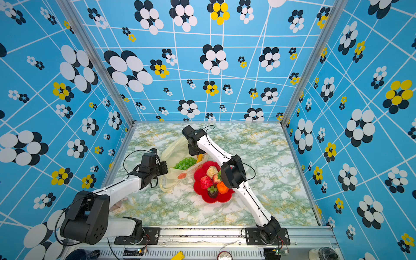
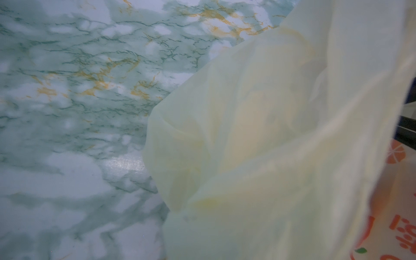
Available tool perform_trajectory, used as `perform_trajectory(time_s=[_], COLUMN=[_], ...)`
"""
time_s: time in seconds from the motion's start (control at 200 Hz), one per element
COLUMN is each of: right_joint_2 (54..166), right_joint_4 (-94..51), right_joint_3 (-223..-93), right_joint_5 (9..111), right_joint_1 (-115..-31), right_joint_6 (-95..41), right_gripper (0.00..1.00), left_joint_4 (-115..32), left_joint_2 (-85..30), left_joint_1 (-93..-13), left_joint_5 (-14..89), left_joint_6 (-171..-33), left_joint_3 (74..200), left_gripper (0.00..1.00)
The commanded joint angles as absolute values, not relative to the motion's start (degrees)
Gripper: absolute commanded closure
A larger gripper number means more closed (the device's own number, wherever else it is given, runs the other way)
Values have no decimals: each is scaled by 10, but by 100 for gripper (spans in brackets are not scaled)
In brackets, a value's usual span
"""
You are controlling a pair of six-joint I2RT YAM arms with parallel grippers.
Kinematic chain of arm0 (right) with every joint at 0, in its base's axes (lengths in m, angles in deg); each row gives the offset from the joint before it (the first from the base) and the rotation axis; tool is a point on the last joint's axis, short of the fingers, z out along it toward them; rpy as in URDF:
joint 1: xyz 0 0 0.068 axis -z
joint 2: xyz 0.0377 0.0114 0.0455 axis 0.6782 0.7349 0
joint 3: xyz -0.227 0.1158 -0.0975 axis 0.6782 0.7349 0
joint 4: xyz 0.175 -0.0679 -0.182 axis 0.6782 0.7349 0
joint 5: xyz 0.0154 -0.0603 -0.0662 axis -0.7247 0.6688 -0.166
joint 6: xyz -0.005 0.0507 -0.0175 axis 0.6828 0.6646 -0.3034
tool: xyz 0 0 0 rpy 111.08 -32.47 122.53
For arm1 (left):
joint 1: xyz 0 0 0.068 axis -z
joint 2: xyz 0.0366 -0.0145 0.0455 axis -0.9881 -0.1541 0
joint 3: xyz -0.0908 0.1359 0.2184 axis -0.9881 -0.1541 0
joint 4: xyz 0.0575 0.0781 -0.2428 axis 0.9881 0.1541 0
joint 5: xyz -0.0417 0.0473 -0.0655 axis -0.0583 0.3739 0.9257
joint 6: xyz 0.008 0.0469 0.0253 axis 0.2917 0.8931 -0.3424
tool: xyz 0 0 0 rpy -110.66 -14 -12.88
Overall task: Take fruits out of the plastic bag
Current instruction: Pick up the fruit from the plastic bag.
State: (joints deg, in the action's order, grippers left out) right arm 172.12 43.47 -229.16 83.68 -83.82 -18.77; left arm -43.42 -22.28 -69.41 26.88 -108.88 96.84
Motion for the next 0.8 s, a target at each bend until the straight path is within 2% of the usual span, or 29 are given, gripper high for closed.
perform_trajectory(time_s=[0.0,0.37,0.5,0.795], right_joint_2=[1743,1783,1783,1738], right_joint_4=[436,430,431,420], right_joint_3=[-2289,-2310,-2314,-2311], right_joint_5=[870,847,832,822], right_joint_1=[-834,-830,-830,-840], right_joint_6=[-184,-182,-183,-198], right_gripper=[52,51,64,68], left_joint_4=[-426,-427,-427,-422], left_joint_2=[-220,-224,-228,-225], left_joint_1=[-689,-689,-689,-690], left_joint_5=[264,265,266,259], left_joint_6=[-1081,-1082,-1080,-1077], left_joint_3=[983,984,985,987], left_gripper=[100,100,100,100])
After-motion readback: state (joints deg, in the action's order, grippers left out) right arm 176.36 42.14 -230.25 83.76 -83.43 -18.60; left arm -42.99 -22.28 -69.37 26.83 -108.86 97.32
